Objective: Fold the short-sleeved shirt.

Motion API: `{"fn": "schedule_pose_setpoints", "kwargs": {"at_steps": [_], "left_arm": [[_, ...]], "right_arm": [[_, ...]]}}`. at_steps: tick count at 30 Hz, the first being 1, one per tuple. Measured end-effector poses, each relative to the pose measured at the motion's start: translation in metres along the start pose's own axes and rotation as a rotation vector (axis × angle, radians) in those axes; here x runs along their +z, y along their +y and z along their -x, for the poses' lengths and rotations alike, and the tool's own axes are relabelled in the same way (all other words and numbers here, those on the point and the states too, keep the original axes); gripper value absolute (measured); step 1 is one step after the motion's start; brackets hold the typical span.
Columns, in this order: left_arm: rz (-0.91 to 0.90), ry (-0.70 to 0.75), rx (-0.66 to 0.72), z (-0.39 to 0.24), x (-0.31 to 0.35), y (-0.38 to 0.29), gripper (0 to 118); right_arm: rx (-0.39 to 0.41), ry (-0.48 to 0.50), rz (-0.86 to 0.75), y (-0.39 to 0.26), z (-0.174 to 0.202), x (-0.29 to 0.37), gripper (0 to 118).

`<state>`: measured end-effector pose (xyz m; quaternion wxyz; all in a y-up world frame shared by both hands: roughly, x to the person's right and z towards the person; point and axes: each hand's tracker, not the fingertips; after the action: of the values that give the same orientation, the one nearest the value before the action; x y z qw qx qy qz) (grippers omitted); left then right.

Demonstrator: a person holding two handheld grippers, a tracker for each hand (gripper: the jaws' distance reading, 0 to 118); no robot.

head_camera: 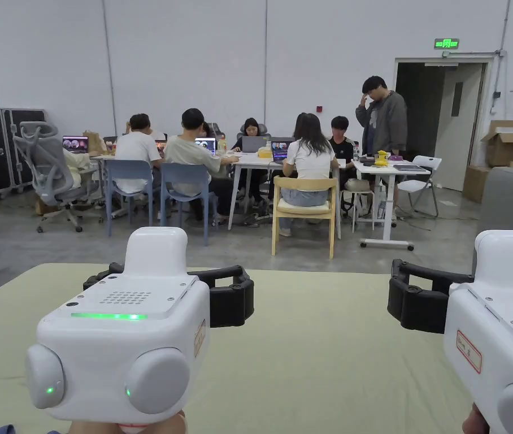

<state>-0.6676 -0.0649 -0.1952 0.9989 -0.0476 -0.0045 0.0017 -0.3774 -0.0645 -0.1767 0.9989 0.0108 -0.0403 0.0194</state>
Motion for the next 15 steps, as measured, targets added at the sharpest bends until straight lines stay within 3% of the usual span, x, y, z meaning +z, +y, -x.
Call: {"fn": "schedule_pose_setpoints", "kwargs": {"at_steps": [9,15], "left_arm": [[0.012,-0.006,0.021,0.0029,-0.0014,-0.001,118],[0.011,-0.011,0.015,0.0004,-0.0008,-0.0024,118]], "right_arm": [[0.005,0.022,-0.016,-0.0033,0.0007,0.0034,118],[0.037,-0.02,-0.061,-0.0021,0.0067,0.0086,118]]}}
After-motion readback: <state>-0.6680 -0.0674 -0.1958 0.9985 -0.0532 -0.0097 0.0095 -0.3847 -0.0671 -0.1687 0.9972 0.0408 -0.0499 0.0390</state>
